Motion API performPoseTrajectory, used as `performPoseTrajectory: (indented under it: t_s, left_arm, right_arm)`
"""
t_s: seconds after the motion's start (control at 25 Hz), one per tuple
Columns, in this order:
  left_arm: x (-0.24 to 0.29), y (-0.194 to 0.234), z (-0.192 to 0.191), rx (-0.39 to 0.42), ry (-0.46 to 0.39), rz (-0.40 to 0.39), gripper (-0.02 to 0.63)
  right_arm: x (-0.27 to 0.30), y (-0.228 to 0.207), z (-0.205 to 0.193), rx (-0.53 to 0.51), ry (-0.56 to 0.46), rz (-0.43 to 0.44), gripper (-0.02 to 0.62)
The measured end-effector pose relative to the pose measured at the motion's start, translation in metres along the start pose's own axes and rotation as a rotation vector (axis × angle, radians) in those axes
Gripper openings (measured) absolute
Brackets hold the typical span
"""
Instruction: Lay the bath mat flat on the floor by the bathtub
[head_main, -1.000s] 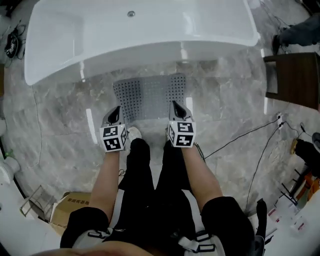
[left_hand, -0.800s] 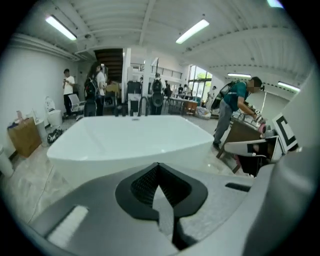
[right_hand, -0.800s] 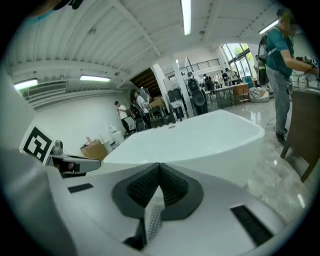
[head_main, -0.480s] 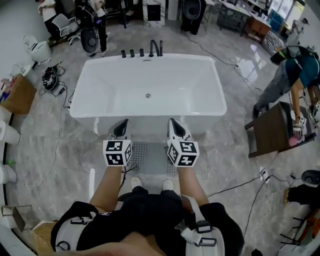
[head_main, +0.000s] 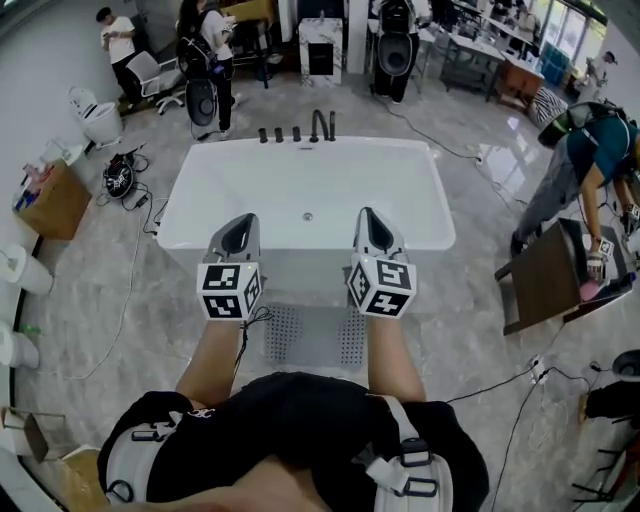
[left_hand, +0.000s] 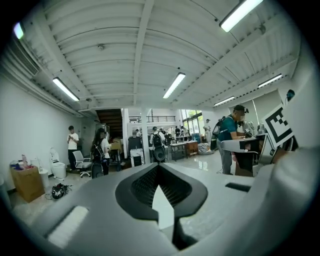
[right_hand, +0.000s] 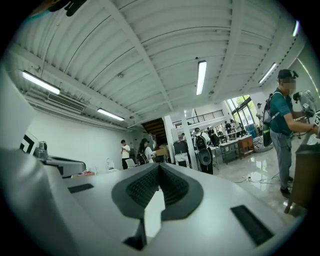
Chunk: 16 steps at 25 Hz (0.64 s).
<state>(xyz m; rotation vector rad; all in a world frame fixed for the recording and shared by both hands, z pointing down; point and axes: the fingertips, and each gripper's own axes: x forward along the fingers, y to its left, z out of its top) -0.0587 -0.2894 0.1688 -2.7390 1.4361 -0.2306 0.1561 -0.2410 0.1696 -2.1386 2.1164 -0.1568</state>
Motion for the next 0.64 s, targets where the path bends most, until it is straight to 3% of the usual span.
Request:
performPoseTrajectory:
  t_s: [0.36, 0.64]
  left_arm:
    - [0.002, -0.017, -0.01, -0.011, 0.016, -0.024, 0.003]
    - [0.005, -0.017, -0.01, -0.019, 0.026, -0.026, 0.003]
  right_arm:
    - [-0.006, -0.002, -0.021, 0.022, 0.037, 0.015, 0.005]
    - [-0.001, -0.007, -0.015, 0.011, 0.035, 0.009, 0.005]
